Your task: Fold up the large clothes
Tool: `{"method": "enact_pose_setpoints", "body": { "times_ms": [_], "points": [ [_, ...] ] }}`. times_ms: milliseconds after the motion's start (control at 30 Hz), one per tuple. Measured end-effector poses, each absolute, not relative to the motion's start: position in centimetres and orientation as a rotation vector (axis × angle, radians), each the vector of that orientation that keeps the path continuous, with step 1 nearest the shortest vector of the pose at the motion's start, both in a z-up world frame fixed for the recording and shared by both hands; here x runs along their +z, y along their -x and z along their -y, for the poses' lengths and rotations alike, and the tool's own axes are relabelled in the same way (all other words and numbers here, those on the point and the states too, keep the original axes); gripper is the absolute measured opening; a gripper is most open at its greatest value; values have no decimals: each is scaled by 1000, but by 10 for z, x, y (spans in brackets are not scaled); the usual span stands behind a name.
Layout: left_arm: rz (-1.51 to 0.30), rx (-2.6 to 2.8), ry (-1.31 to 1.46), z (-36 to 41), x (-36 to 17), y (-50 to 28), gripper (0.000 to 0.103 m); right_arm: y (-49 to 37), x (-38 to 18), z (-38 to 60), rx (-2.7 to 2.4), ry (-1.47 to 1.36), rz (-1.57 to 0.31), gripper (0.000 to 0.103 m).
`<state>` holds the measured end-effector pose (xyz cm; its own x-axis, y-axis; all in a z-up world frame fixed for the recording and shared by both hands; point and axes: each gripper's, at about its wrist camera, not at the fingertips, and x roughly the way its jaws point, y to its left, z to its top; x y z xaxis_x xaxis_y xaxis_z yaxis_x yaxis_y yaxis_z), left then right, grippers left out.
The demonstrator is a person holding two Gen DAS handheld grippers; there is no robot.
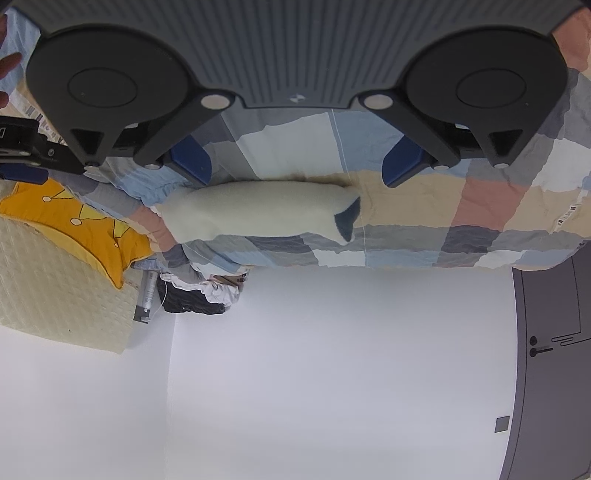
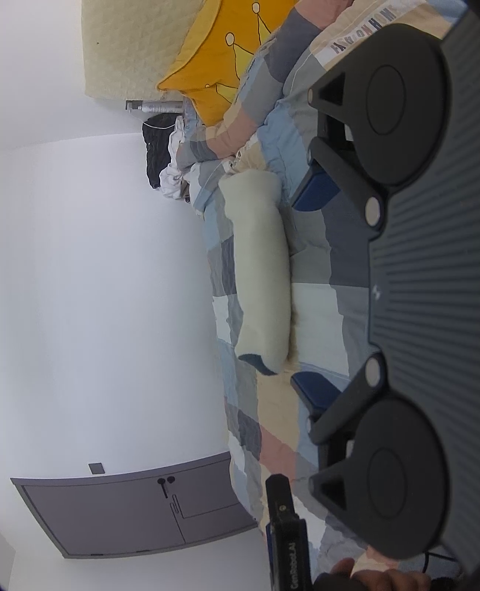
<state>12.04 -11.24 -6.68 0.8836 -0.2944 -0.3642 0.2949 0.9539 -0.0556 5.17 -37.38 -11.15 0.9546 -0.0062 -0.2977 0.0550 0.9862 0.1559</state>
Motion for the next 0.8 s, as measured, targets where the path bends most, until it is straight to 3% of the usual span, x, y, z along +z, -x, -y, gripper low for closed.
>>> {"method": "enact_pose_setpoints", "body": {
  "times_ms": [33, 800],
  "points": [
    [-379, -305, 2, 112, -66, -120, 101, -52, -112, 373, -34, -162, -304, 103],
    [-391, -296, 18, 112, -60, -112, 102, -51, -111, 373, -51, -168, -319, 103]
  ]
}}
